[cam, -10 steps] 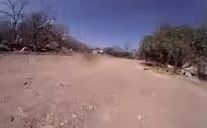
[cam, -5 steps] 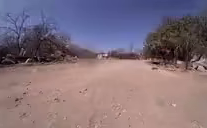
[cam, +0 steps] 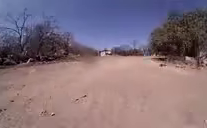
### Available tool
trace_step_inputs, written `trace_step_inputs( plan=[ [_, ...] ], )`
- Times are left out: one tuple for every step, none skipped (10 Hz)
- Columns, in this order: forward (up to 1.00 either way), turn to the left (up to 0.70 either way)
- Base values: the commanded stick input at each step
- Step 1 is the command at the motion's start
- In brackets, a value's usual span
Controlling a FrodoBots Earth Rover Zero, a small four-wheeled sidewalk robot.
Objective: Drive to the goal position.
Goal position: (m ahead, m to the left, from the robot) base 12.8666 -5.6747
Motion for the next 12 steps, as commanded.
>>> trace_step_inputs(
  plan=[
    [1.0, 0.0],
    [1.0, 0.0],
    [1.0, 0.0],
    [1.0, 0.0],
    [1.0, -0.27],
    [1.0, -0.27],
    [1.0, -0.27],
    [1.0, -0.27],
    [1.0, -0.27],
    [1.0, -0.27],
    [1.0, -0.27],
    [1.0, -0.27]
  ],
)
